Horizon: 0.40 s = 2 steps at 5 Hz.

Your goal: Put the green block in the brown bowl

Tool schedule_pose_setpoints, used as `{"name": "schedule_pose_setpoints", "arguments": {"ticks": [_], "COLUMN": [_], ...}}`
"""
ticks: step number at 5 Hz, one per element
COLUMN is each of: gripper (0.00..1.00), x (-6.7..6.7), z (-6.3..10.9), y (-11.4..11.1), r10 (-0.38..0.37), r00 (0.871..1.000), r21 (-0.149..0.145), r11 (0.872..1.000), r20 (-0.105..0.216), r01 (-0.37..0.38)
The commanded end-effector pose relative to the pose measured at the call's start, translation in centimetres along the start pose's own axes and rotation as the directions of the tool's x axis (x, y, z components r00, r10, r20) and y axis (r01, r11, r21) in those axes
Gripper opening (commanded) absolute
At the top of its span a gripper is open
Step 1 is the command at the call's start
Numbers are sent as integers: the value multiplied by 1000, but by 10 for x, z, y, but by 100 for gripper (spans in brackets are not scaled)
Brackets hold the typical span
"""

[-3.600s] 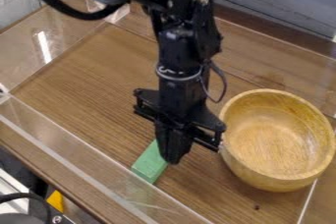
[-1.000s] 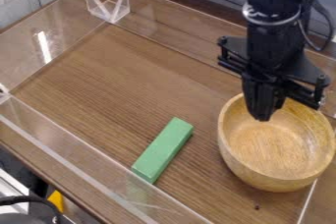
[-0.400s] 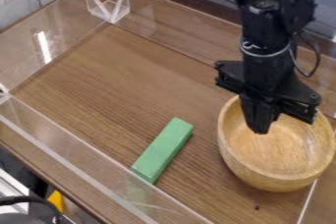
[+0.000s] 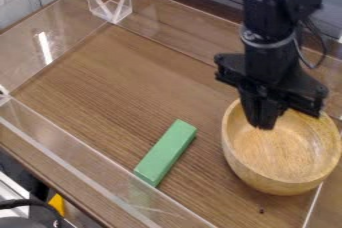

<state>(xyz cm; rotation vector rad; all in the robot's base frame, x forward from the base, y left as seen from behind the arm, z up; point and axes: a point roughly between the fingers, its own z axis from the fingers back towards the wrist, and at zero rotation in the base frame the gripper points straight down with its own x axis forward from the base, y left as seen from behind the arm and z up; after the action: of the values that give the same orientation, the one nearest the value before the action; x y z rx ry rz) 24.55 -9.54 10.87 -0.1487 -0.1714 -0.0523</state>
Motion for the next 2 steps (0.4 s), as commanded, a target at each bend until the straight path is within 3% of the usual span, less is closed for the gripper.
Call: {"name": "schedule_pose_setpoints", "arguments": {"ticks": [1,2], "gripper": [100,100], "x": [-3,-29], "z": [29,16], "y": [24,66], "r10": [13,91], "r00": [1000,996], "r21": [-4,34], "r11": [1000,995], "r20": [26,21], "r01": [-13,-92]}}
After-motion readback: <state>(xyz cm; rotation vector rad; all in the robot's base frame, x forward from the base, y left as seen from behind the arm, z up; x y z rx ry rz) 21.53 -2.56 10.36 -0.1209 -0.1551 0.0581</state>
